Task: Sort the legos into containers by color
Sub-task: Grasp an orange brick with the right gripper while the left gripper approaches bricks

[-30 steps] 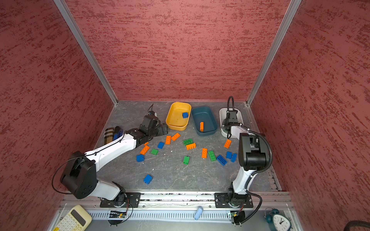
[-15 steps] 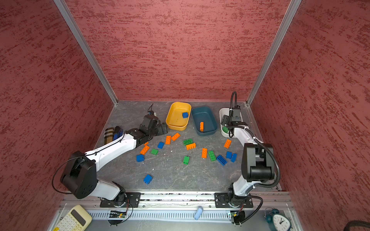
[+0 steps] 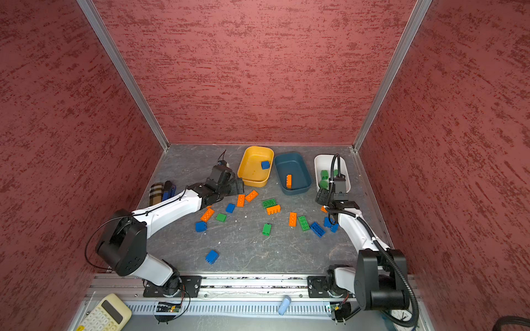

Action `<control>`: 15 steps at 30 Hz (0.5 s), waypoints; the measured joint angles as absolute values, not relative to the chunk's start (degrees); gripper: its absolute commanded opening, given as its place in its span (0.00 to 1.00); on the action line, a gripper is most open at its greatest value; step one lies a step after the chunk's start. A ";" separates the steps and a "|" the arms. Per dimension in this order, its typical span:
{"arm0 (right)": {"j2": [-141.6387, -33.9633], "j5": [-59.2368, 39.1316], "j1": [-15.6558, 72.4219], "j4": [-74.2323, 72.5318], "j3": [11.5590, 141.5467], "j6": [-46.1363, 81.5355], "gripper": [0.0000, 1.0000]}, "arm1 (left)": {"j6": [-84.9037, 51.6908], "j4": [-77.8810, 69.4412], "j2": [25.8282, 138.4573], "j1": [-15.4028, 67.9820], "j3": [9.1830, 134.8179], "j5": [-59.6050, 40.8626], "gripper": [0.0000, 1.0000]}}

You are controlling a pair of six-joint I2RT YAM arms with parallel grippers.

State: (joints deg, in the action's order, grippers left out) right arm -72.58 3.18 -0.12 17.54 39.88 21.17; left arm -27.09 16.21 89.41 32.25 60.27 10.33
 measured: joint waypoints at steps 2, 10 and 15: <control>-74.43 3.18 -0.12 17.61 39.88 21.85 0.68 | -27.09 16.14 89.80 32.51 60.86 9.41 0.99; -80.95 3.46 -0.08 17.89 40.01 22.31 0.70 | -26.94 15.99 91.13 32.75 61.23 3.57 1.00; -86.06 4.56 0.25 18.13 41.63 22.33 0.68 | -24.93 16.25 92.55 34.17 61.78 1.61 0.99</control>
State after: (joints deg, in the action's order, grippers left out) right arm -86.06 4.56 0.25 18.13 41.63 22.33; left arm -24.93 16.25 92.55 34.17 61.78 1.61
